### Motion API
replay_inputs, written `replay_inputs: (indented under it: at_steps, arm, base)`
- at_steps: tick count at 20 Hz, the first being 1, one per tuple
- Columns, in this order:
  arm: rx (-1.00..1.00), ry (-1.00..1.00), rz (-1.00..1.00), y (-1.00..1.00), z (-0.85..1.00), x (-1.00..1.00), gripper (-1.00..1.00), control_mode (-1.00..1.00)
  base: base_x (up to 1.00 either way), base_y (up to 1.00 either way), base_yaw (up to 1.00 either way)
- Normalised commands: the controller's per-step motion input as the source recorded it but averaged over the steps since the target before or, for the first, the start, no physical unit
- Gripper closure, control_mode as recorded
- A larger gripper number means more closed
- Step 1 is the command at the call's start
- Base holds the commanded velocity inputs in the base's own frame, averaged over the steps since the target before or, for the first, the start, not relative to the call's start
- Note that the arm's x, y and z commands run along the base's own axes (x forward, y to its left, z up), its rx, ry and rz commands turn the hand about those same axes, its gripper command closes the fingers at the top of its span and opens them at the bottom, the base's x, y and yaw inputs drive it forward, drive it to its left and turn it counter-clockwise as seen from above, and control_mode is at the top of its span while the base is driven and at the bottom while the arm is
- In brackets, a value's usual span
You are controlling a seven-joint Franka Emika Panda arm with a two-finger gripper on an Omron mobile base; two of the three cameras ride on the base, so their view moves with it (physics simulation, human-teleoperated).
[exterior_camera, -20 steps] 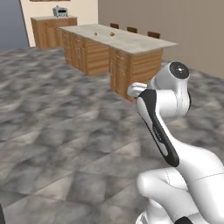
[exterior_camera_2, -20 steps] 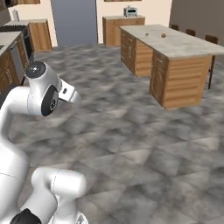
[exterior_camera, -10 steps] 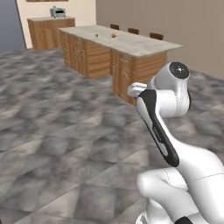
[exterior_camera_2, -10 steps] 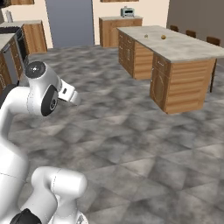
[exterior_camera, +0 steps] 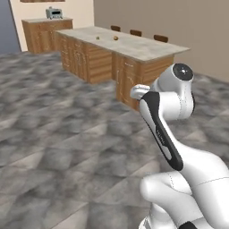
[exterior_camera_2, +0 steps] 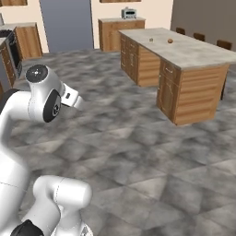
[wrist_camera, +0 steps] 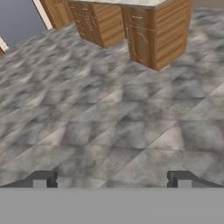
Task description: Pick the candle and candle from the dining table and place them in the open cabinet. Close the cabinet after placing the objects.
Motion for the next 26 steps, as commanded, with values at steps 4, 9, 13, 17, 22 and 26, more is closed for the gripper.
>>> replay_inputs:
  at_steps: [4,9,13,17,22,26]
  arm:
    - [0.0,0.0,0.0,0.0,0.0,0.0,-1.0,1.0]
    - [0.0,0.0,0.0,0.0,0.0,0.0,-1.0,1.0]
    - [0.0,0.0,0.0,0.0,0.0,0.0,-1.0,1.0]
    - [0.0,0.0,0.0,0.0,0.0,0.0,-1.0,1.0]
    - [0.0,0.0,0.0,0.0,0.0,0.0,-1.0,1.0]
    - [0.0,0.0,0.0,0.0,0.0,0.0,-1.0,1.0]
  base:
    - [0.64,0.1,-0.1]
    - [0.64,0.08,-0.1]
    - [0.65,0.09,-0.11]
    - [0.65,0.09,-0.09]
    - [0.68,0.07,-0.07]
    - [0.68,0.08,-0.07]
